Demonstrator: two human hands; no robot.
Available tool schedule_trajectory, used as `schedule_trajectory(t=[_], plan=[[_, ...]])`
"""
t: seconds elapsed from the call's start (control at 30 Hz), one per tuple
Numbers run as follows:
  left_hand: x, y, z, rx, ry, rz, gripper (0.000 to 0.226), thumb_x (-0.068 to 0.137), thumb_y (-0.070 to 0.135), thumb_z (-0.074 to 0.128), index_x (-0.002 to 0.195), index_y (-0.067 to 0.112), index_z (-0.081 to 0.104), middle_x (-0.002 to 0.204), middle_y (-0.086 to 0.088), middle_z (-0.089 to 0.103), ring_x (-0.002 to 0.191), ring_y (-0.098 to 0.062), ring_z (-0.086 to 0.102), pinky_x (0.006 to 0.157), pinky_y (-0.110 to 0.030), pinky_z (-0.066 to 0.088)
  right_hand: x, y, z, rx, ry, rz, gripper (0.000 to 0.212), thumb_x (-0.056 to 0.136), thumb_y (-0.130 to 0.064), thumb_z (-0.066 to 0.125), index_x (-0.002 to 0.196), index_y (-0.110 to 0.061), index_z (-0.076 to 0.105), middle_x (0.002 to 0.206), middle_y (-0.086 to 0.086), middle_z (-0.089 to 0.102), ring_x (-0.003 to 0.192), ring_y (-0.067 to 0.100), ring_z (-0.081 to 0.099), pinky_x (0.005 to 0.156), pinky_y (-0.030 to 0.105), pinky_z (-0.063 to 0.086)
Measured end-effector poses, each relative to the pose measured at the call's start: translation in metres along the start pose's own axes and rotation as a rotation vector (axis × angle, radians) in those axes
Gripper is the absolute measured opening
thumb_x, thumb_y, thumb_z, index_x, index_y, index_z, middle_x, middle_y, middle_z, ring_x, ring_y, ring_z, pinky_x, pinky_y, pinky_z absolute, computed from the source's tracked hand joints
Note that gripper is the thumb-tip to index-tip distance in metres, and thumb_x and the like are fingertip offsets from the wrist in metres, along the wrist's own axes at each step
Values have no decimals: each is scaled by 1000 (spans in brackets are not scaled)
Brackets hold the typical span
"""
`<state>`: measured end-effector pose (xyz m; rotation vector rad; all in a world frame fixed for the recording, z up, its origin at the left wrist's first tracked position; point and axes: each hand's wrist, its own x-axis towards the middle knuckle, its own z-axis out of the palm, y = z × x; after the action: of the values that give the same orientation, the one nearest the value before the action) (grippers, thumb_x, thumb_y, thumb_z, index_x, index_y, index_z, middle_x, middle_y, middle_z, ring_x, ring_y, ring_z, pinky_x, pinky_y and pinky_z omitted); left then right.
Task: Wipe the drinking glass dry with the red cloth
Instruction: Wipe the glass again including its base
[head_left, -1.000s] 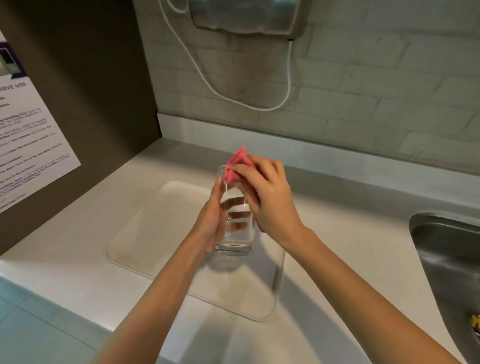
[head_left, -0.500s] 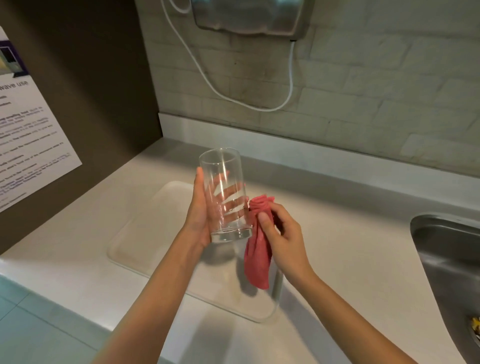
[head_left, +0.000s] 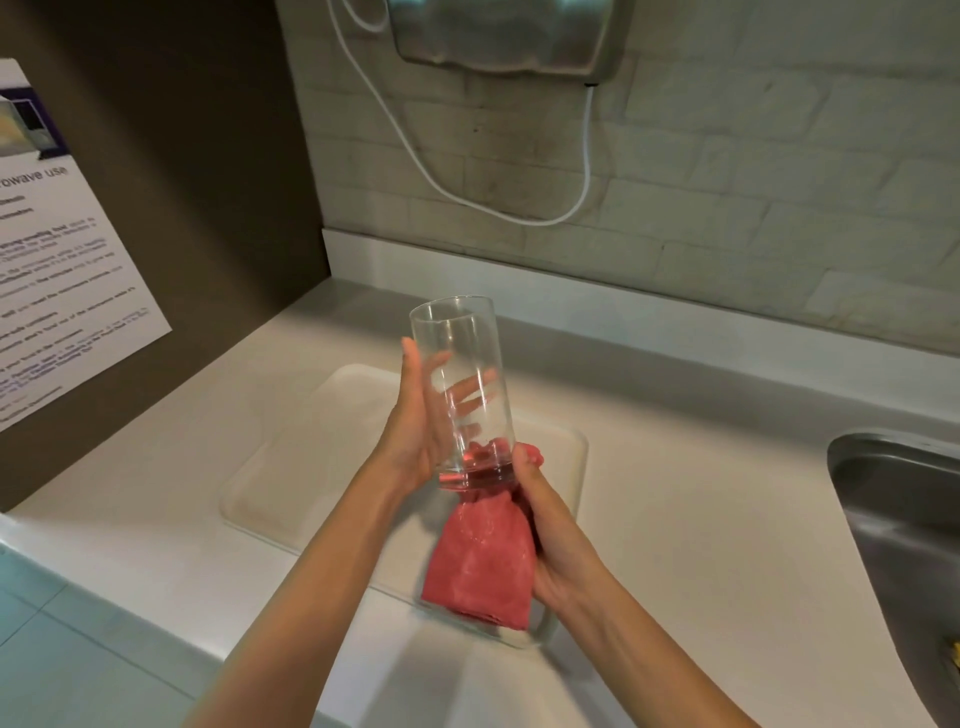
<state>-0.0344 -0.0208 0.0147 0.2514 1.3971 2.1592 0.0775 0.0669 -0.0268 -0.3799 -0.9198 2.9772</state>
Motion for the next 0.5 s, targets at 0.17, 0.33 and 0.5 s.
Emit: schedule_trajectory(t=[0.17,0.33,0.5], plan=[[-6,18,-1,309,69,18,85,55,81,58,119,26,48,125,-2,56,109,-21,57,83,-45,53,1,-3,-2,-198,125,-188,58,69,-31,78,117,-6,56,100,14,68,83,24,68,67,34,57],[-6,21,0,185,260,62,78,55,59,79,119,26,48,114,-5,62,100,-24,63,67,-42,60,1,-2,9,-511,218,-404,58,62,-41,81,111,-19,59,102,3,73,93,25,69,76,38,57],[-1,20,-9,-105,322,15,60,68,53,70,118,29,48,113,-8,64,97,-27,67,70,-46,58,-3,-3,15,-698,170,-510,31,85,-54,51,105,-33,61,91,-14,69,87,9,65,78,27,54]])
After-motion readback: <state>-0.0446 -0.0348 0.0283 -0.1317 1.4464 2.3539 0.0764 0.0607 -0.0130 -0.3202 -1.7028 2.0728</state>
